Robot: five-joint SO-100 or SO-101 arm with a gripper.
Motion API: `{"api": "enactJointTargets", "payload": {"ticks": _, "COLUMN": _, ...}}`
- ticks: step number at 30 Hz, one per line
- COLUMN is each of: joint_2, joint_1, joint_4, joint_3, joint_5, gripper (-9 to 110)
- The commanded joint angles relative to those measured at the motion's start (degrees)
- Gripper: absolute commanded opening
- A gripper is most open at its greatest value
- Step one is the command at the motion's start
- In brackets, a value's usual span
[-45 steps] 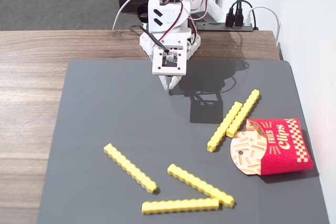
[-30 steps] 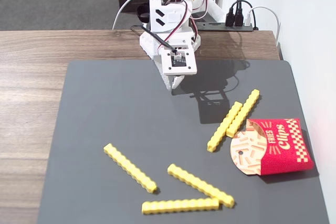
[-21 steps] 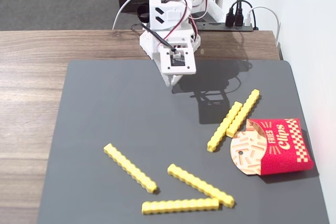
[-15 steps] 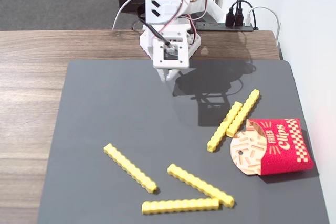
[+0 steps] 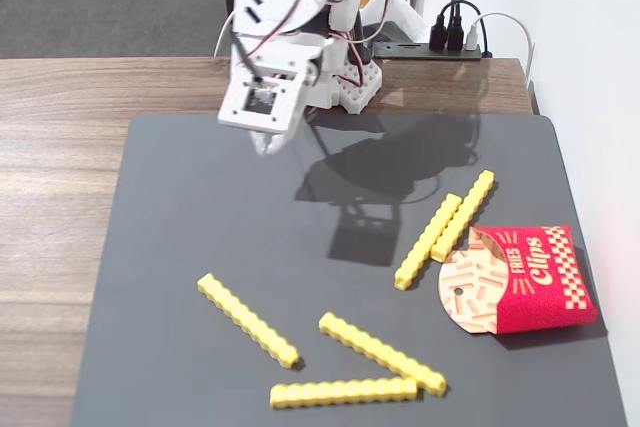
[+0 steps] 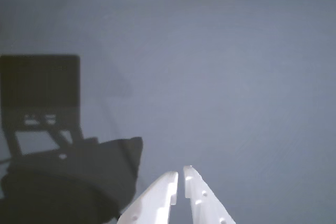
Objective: Grab a fry
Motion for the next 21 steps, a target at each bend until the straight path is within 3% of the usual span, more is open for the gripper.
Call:
{"api": "enactJointTargets", "payload": {"ticks": 1, "joint_2": -4.48, "joint_1": 3.16, "joint_4": -2.72, "joint_3": -5.19, "joint_5": -1.58, "gripper": 0}}
{"api": "enactJointTargets", "payload": {"ticks": 21, "joint_2": -42.10, "joint_1": 9.32, "joint_4": -1.23, "joint_3": -40.17, "joint_5": -13.71, "gripper": 1}}
